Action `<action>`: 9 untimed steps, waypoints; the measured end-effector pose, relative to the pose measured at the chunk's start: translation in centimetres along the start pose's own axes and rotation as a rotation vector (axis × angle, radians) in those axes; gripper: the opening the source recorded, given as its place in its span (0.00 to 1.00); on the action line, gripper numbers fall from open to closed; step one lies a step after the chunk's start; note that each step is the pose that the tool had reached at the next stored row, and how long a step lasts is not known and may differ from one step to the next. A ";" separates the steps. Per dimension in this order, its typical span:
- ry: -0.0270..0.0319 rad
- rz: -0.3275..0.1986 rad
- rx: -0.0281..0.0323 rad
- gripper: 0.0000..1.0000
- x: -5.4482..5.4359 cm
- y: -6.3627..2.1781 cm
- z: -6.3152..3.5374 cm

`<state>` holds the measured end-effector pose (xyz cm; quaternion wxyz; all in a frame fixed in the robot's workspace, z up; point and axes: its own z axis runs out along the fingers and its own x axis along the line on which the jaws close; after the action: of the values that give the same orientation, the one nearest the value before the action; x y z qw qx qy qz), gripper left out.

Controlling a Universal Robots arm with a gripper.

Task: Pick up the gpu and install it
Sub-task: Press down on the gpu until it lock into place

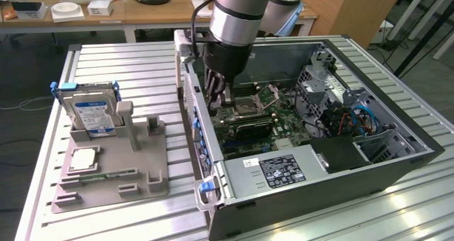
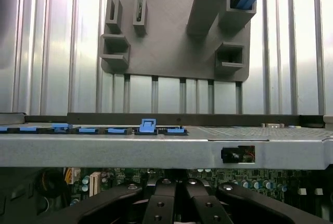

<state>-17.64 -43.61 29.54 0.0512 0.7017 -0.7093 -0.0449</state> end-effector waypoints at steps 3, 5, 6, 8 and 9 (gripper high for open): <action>0.0002 -0.002 0.0007 0.11 0.0 -0.05 0.03; 0.0008 -0.008 0.0017 0.11 0.0 -0.21 0.05; 0.0007 -0.012 0.0024 0.11 0.0 -0.36 0.08; 0.0019 -0.016 0.0022 0.11 0.0 -0.49 0.05; 0.0025 -0.016 0.0017 0.11 0.0 -0.49 0.03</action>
<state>-17.16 -43.61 29.44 0.0512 0.7074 -0.7036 -0.0438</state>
